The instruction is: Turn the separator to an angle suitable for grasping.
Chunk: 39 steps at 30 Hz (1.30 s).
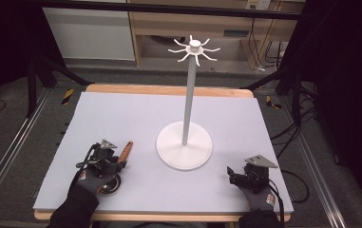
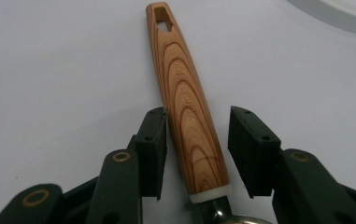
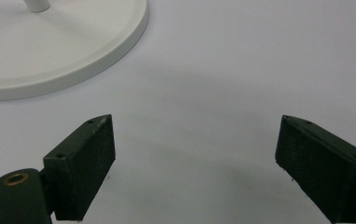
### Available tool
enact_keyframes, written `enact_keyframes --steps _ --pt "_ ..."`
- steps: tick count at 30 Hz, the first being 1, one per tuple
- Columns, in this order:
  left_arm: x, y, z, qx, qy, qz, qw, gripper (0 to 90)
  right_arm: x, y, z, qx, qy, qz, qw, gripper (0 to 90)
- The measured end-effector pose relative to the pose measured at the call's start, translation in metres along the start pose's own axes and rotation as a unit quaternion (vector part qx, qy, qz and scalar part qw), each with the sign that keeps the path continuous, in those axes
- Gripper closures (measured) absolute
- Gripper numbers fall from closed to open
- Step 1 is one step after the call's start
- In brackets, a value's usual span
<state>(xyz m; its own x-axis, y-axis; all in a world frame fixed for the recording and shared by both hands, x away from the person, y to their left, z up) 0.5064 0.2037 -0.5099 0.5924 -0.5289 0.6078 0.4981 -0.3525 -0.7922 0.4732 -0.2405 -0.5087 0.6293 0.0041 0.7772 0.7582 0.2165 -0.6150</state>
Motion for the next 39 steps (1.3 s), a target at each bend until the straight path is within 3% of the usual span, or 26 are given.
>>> enact_keyframes --steps 17,21,25,34,37,39 --pt "0.0 0.002 0.001 0.009 -0.014 0.01 0.9998 62.1 -0.001 0.001 0.001 0.001 0.002 0.006 1.0 12.6" --pt "-0.001 0.0 0.004 -0.001 -0.018 0.013 0.9998 65.7 0.0 0.001 0.001 0.001 0.001 0.005 1.0 12.5" --pt "-0.002 -0.002 0.004 -0.009 -0.01 0.018 0.9997 67.0 -0.001 0.001 0.001 -0.002 0.002 0.006 1.0 12.6" --pt "-0.005 -0.004 0.002 -0.001 0.02 0.019 0.9996 66.3 -0.001 0.001 0.001 -0.002 0.001 0.006 1.0 12.6" --pt "-0.003 -0.005 0.001 -0.003 0.021 0.018 0.9996 55.3 0.0 0.001 0.001 -0.002 -0.001 0.005 1.0 12.5" --pt "0.0 -0.009 0.001 -0.003 0.026 0.007 0.9996 53.7 0.0 0.001 0.001 -0.002 0.002 0.006 1.0 12.5"
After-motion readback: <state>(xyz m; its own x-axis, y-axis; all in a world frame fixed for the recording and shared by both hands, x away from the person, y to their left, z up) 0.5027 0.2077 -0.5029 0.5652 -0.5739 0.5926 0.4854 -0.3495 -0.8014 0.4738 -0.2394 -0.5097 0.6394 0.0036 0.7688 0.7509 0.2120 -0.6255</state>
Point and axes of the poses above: each handheld gripper's, and its own axes: y roughly forward along the jaws, x roughly out of its top, z roughly to its left, the point moved 6 cm from there along y, roughly forward along the jaws, and after that the axes turned 11 degrees about y, right-handed, at the moved point
